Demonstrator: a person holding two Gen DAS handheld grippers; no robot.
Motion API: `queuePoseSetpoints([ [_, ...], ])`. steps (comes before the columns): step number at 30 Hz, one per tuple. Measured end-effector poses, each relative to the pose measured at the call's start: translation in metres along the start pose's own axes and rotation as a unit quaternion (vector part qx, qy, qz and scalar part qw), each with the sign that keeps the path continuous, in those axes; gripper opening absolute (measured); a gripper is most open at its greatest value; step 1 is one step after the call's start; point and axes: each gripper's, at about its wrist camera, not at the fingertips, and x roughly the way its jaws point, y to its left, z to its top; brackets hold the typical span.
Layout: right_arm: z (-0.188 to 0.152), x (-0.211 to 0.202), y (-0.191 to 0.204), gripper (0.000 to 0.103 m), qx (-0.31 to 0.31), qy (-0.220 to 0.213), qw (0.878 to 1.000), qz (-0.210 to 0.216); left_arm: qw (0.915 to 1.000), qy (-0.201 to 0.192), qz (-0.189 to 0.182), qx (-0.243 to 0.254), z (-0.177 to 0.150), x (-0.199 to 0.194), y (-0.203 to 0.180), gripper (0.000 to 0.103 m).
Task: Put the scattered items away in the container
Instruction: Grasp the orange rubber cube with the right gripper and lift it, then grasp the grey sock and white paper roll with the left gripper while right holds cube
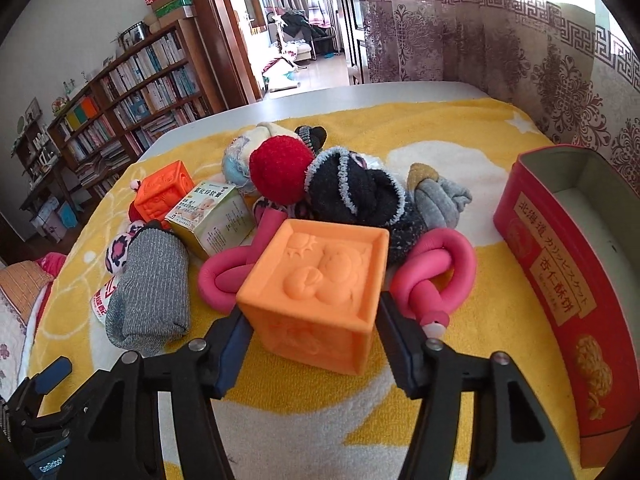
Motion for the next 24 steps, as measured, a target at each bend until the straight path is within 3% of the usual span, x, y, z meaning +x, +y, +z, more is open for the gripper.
queuePoseSetpoints([
  [5, -0.006, -0.021, -0.008, 0.057, -0.011, -0.021, 1.000, 0.002, 0.9999, -0.007, -0.015, 0.003, 0.003, -0.012, -0.016, 0.103],
  [12, -0.017, -0.036, -0.027, 0.056, -0.025, -0.020, 0.999, 0.008, 0.9969, 0.029, -0.072, 0.013, 0.011, -0.004, -0.052, 0.103],
  [21, -0.039, -0.044, -0.052, 0.056, -0.026, -0.014, 0.999, 0.030, 0.9983, 0.035, -0.046, 0.005, 0.032, 0.031, -0.075, 0.103],
  [22, -0.041, -0.044, -0.052, 0.056, -0.027, -0.013, 0.999, 0.031, 0.9985, 0.037, -0.041, 0.004, 0.033, 0.036, -0.075, 0.101],
  [24, -0.042, -0.043, -0.050, 0.056, -0.032, -0.011, 0.999, 0.030, 0.9983, 0.042, -0.039, 0.002, 0.034, 0.045, -0.075, 0.085],
])
